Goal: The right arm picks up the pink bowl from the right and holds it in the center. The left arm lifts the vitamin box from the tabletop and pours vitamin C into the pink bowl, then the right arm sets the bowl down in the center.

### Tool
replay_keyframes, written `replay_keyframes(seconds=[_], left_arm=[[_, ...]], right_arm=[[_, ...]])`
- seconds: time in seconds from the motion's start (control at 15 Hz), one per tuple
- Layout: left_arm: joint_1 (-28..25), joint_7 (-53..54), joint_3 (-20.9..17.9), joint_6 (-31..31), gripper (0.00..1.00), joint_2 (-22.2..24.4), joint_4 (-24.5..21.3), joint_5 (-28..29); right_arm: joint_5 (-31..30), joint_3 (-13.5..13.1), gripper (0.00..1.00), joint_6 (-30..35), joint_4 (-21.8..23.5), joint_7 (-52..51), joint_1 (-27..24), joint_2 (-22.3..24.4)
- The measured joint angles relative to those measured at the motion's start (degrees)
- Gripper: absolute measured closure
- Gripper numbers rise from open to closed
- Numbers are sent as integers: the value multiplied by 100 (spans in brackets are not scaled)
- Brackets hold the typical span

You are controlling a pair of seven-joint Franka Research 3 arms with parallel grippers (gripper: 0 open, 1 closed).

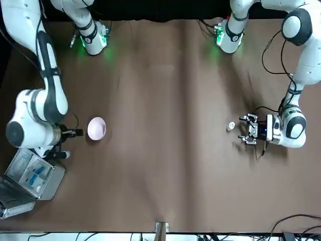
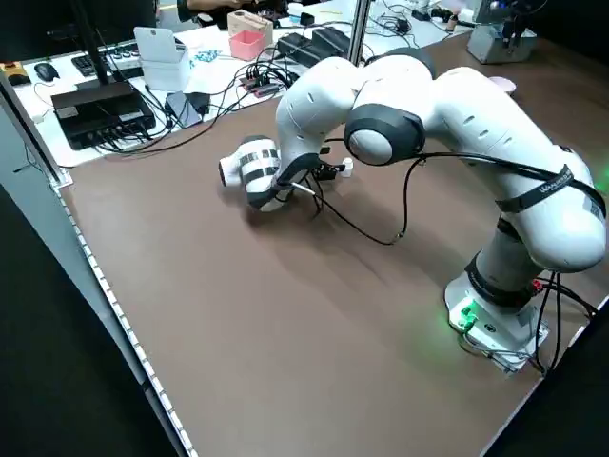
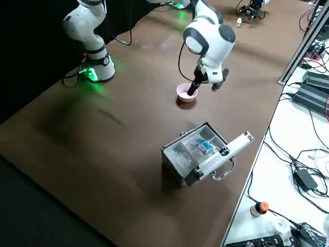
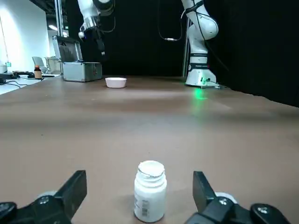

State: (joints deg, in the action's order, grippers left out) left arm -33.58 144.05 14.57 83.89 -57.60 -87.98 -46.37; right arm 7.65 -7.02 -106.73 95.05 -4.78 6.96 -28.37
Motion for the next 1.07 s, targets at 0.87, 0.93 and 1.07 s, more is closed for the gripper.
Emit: replay_keyframes(seconds=[0.87,0.93,1.07], left_arm=[[211,714,-17,96,0,-211,-60,183],[232,720,-17,98,0,-216,-60,185],[286,723,-17,125,0,-232,-60,187]], right_arm=[[516,25,26,-1209,1252,6,13,-105],[578,26,30,-1212,1252,6,18,-103],[625,26,35,-1212,1252,7,24,-102]])
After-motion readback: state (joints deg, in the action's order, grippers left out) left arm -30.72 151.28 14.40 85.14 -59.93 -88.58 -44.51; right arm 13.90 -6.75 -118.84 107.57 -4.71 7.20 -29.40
